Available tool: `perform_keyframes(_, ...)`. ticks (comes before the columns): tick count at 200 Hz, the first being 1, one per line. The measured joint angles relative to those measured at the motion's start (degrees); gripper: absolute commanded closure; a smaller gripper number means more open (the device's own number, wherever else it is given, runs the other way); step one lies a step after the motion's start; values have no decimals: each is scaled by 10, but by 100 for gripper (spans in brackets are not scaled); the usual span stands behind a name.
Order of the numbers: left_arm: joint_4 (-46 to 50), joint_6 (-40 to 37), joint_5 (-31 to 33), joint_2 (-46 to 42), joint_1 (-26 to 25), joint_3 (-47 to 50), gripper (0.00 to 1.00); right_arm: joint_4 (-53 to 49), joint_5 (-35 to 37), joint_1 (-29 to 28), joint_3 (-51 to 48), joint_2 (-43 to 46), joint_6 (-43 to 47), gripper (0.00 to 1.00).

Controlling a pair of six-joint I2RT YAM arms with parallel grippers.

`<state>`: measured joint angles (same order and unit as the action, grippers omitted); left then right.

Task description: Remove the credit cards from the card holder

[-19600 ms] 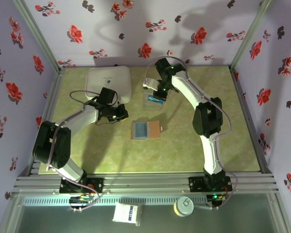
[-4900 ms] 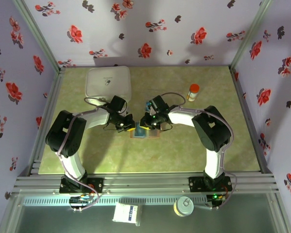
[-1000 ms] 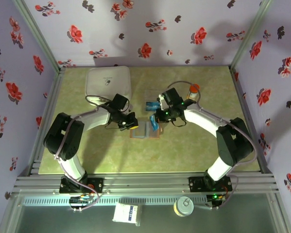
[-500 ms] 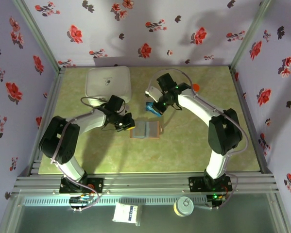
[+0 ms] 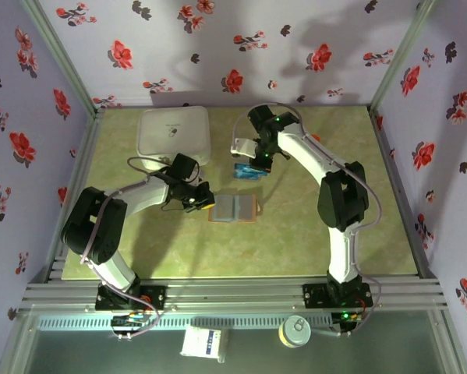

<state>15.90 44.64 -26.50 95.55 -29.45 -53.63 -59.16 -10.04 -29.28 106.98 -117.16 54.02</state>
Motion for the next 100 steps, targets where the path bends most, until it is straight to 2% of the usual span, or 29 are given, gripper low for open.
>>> perform_keyframes(53,-1,0,0,-10,0,10,100,-81,-15,9,153,-94,32,100)
perform_keyframes(100,0,0,0,-10,1,14,100,-115,-29,9,233,-152,43,100)
